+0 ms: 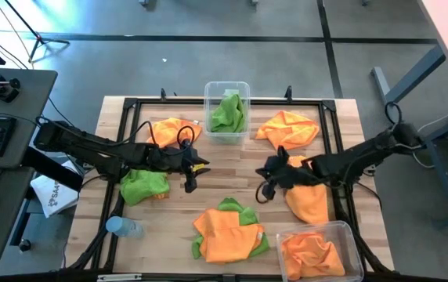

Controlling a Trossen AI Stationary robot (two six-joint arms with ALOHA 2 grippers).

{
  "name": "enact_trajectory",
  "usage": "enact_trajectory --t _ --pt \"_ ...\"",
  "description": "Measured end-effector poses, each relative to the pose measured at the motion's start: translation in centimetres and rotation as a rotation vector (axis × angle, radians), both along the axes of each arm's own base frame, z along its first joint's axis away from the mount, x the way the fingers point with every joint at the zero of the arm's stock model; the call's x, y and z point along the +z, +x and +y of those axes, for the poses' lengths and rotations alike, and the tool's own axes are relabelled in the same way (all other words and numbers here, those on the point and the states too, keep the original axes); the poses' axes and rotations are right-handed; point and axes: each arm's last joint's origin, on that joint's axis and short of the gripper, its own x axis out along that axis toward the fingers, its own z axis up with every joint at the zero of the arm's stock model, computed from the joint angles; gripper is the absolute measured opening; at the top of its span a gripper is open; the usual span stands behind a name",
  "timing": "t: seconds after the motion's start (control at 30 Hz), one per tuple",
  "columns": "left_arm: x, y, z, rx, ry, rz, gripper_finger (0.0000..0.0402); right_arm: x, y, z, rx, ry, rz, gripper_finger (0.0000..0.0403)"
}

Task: Sort microfiber towel by color & place in baskets
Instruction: Put the green microfiber towel into the top transparent bin

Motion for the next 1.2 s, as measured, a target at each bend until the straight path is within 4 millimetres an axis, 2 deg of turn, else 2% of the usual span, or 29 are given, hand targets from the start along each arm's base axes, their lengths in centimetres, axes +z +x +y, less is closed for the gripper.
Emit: enact_trajectory --t 0.13,0.27,1.2 --pt "0.1 0.0 0.0 0.010 0.000 -0.011 0.0104 -1.1 0.3 -1.5 0.044 0.004 -0.004 0.0000" --pt "0.2 0.1 0.1 0.031 0.010 -0.025 0.0104 -1.3 0.3 -2.1 0.070 0.025 0.020 0.0000" --pt "0.2 0.1 0.2 0.010 0.056 -0.018 0.0104 -1.3 0.3 -2.1 0.118 -0.013 0.033 0.0000"
